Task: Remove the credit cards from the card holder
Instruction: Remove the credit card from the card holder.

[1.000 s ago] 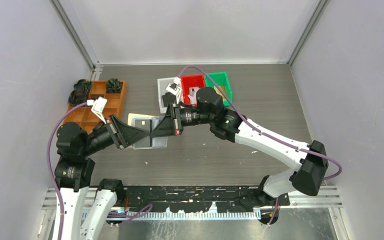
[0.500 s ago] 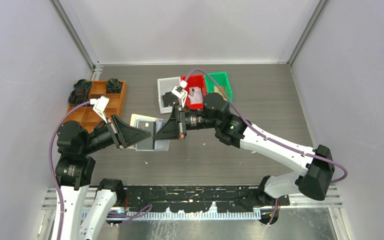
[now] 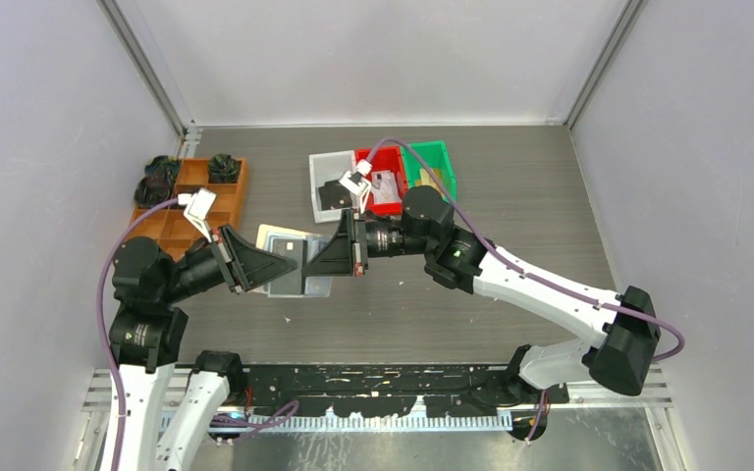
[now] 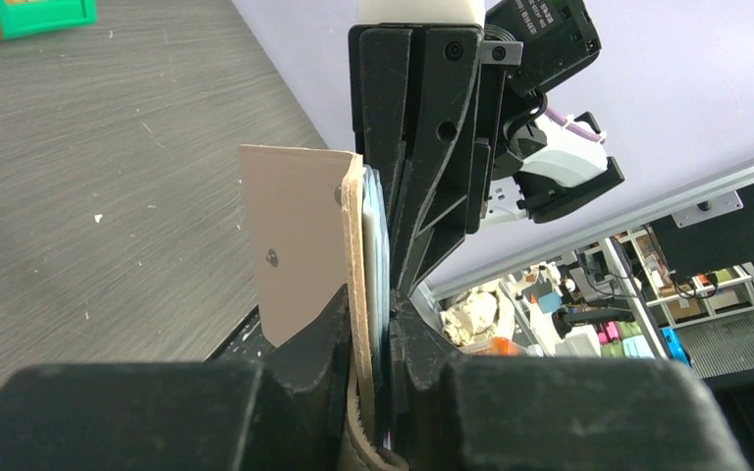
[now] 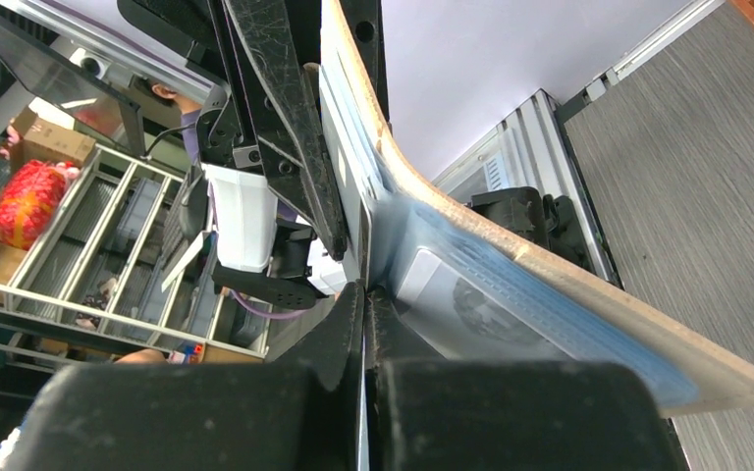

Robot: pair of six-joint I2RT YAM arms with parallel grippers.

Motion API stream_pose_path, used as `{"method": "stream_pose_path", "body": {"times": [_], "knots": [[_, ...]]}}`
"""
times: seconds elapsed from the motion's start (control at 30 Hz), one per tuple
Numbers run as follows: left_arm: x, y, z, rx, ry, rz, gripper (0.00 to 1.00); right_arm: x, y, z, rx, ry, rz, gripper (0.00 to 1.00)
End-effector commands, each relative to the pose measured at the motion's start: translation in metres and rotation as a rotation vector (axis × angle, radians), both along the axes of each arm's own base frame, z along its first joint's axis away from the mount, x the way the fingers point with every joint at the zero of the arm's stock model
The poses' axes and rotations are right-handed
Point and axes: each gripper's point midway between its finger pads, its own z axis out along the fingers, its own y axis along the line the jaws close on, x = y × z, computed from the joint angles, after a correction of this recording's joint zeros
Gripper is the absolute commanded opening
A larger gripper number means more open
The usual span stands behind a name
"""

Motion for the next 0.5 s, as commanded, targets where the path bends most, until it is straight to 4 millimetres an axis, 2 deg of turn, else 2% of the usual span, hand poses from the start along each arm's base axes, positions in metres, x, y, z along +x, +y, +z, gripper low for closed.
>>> {"method": "stream_pose_path", "body": {"times": [0.0, 0.07, 0.17, 0.33, 0.47], "knots": [[-0.008, 0.001, 0.031, -0.013, -0.146, -0.003, 0.13, 0.0, -0.014, 0.015, 0.013, -0.043, -0.013, 0.17], [-0.009, 0.001, 0.031, -0.012, -0.147, -0.003, 0.13, 0.004, -0.015, 0.021, 0.028, -0.048, -0.021, 0.3], [-0.01, 0.001, 0.03, -0.013, -0.144, -0.005, 0.11, 0.006, -0.01, 0.034, 0.053, -0.051, -0.001, 0.37], [-0.012, 0.001, 0.032, -0.016, -0.149, -0.009, 0.08, 0.01, -0.002, 0.051, 0.1, -0.04, 0.036, 0.33], [-0.012, 0.0, 0.032, -0.015, -0.148, -0.01, 0.08, 0.013, 0.001, 0.056, 0.118, -0.028, 0.047, 0.29]]}}
